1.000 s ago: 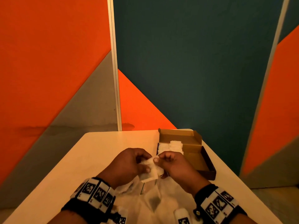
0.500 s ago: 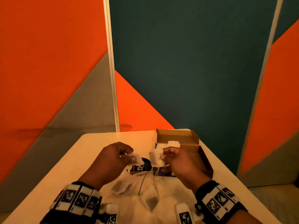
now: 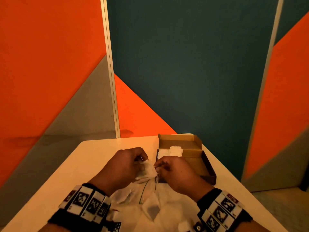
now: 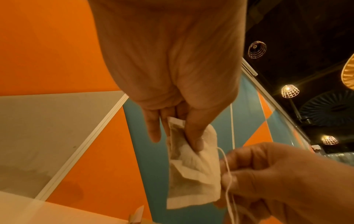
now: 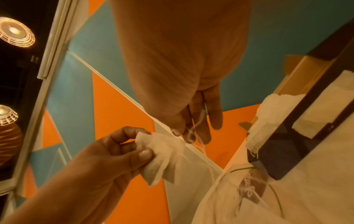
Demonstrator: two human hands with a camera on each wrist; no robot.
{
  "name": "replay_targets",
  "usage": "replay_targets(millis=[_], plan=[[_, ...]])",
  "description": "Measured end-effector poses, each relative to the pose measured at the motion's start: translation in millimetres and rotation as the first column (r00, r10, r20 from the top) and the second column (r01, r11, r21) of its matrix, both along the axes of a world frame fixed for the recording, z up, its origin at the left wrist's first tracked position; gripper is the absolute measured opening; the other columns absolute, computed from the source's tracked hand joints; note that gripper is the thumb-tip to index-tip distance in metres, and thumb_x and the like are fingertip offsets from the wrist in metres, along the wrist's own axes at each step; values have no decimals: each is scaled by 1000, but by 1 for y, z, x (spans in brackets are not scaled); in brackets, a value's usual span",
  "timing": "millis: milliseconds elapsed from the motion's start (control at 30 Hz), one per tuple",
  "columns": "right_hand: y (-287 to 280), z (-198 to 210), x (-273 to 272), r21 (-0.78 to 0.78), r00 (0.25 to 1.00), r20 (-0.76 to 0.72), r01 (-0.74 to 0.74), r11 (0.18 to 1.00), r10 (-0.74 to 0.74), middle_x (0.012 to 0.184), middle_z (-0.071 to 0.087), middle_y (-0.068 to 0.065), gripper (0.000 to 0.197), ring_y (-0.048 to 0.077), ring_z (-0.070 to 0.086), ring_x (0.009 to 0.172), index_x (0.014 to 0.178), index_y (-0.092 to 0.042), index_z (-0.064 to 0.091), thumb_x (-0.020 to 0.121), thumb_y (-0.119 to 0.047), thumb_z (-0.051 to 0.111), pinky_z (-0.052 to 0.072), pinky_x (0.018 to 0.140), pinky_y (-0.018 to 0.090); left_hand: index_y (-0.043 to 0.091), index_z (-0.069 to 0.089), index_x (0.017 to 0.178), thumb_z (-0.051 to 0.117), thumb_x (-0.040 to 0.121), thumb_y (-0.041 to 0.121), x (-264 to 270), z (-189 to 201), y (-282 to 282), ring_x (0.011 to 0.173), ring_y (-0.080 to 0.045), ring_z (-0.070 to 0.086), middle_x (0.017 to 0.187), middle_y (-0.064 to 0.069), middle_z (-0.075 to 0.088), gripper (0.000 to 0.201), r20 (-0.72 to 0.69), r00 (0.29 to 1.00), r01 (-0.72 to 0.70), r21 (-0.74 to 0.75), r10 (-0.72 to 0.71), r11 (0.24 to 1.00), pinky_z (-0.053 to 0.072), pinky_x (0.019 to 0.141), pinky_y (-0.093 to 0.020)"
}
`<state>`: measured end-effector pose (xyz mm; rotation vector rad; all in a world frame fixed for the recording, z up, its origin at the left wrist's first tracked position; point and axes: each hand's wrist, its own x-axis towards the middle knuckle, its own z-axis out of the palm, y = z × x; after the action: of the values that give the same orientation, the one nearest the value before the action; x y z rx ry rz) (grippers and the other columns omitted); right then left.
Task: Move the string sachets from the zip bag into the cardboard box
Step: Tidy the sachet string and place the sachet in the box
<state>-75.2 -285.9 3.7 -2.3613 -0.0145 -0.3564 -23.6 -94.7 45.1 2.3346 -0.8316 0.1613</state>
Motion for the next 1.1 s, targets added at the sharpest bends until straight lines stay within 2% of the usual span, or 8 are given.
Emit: replay_targets(millis=[200, 367, 533, 600, 700, 867, 1000, 1100], plan=[[-19, -1, -1, -91, 995, -65, 69, 993, -75, 100, 76, -10, 17, 6, 69, 85, 108, -29, 74, 98, -32, 61, 60, 84, 31, 30, 73, 103, 65, 91, 14, 10, 11, 13, 77, 7, 57, 94, 15, 69, 21, 88, 992, -92, 46, 87, 995, 38, 61, -2], [-37, 0, -1, -151, 977, -140, 141, 978, -163, 116, 71, -11, 21, 8, 65, 99, 116, -29, 71, 99, -24, 59, 56, 90, 25, 32, 73, 88, 66, 91, 14, 10, 17, 22, 71, 3, 62, 82, 17, 70, 20, 91, 990, -113, 25, 110, 993, 40, 54, -4], [0, 18, -5, 90, 993, -39, -106, 990, 110, 121, 65, -15, 33, 5, 60, 111, 130, -29, 65, 97, -23, 63, 51, 98, 24, 33, 72, 86, 66, 90, 13, 3, 9, 4, 74, 6, 59, 82, 17, 69, 21, 97, 995, -38, 78, 31, 996, 40, 59, -4], [11, 19, -2, 123, 983, -53, -171, 978, 178, 118, 72, -6, 31, 9, 67, 104, 128, -25, 67, 97, -24, 64, 56, 96, 32, 32, 72, 87, 65, 90, 14, 1, 5, -1, 75, 2, 61, 84, 13, 71, 20, 101, 995, -29, 88, 21, 996, 40, 60, -5], [6, 17, 3, 88, 995, -28, -89, 992, 92, 102, 77, 0, 19, 16, 73, 89, 111, -19, 75, 95, -22, 66, 61, 85, 41, 28, 75, 93, 65, 90, 14, 2, 3, -1, 80, -1, 62, 88, 11, 73, 18, 87, 996, -41, 83, 34, 996, 43, 65, -8], [-8, 16, -1, -54, 998, -30, -50, 997, 49, 94, 77, -8, 15, 6, 71, 82, 102, -24, 78, 94, -27, 66, 62, 81, 34, 29, 75, 89, 64, 91, 12, 9, -2, 11, 74, 7, 61, 82, 17, 71, 20, 65, 996, -60, 66, 55, 996, 43, 61, -5], [-15, 25, -4, -118, 1000, 5, -12, 993, 13, 101, 74, -14, 15, 2, 66, 89, 104, -29, 76, 94, -30, 65, 60, 85, 31, 25, 73, 81, 67, 88, 8, 13, -6, 20, 70, 5, 62, 75, 9, 72, 20, -47, 998, -39, -37, 38, 999, 45, 60, -8], [-13, 24, -5, 43, 1000, 18, -24, 999, 24, 98, 75, -13, 12, 5, 68, 89, 100, -27, 76, 94, -32, 67, 59, 87, 35, 12, 72, 80, 69, 86, -3, 12, -13, 22, 73, -14, 65, 79, -8, 73, 16, -278, 952, 23, -346, -126, 938, 50, 70, -25]])
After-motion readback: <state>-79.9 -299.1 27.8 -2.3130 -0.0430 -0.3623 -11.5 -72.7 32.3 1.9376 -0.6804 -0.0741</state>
